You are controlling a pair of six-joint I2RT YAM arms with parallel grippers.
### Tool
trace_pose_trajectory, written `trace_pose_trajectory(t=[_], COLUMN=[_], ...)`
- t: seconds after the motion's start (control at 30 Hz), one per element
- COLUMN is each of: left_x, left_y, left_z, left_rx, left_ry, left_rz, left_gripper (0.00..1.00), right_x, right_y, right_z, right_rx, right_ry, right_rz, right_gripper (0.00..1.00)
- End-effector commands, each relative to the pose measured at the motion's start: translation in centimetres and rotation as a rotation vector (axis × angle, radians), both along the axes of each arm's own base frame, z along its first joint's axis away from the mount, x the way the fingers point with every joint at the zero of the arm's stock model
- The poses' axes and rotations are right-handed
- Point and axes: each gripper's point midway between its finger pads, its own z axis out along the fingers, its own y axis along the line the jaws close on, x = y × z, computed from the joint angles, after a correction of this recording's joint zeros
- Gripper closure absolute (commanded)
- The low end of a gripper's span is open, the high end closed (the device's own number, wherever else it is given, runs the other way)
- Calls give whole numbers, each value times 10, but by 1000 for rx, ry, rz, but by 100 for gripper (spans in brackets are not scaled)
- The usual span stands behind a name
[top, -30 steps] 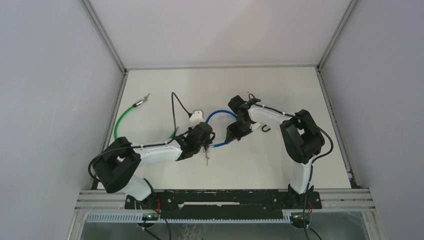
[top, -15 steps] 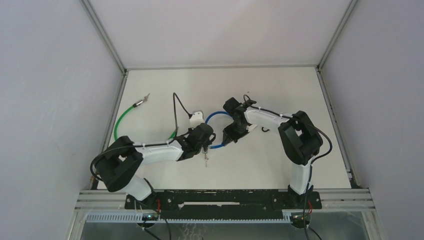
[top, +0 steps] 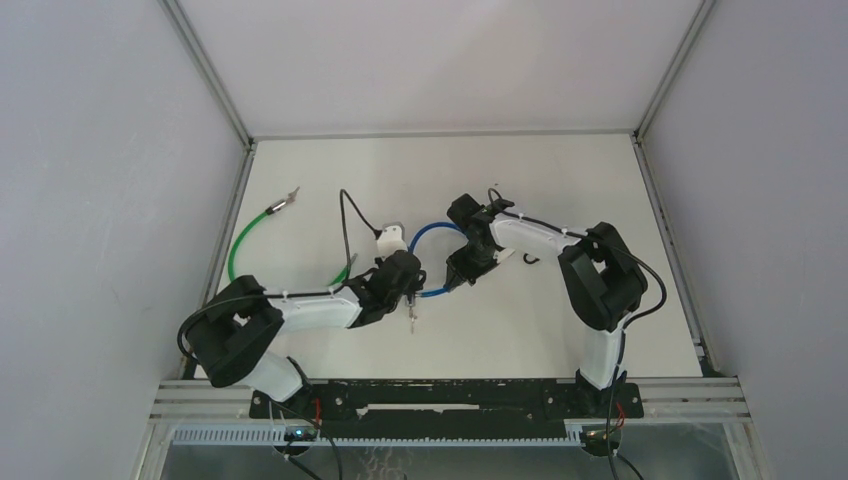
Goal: Lock with the key
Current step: Lock the lock.
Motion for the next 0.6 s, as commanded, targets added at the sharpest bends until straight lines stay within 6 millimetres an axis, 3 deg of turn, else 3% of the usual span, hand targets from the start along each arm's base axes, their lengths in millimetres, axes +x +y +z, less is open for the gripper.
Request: trace_pose_trajectory(t=[0.0,0.27,0.57], left_x=[9,17,23], left_y=[-37,-33,-29], left_z=[53,62,52], left_rx=[-248,-236,-210], left_ry=[-136,-193,-160], left_rz=[-50,-33,39], left_gripper=[100,100,100], right_x=[6,7,6], right_y=[41,26,25], right_z=[52,53,40], right_rx=[202,126,125], right_ry=[-102,-155,-138], right_rz=[66,83,143], right_gripper=[100,100,100])
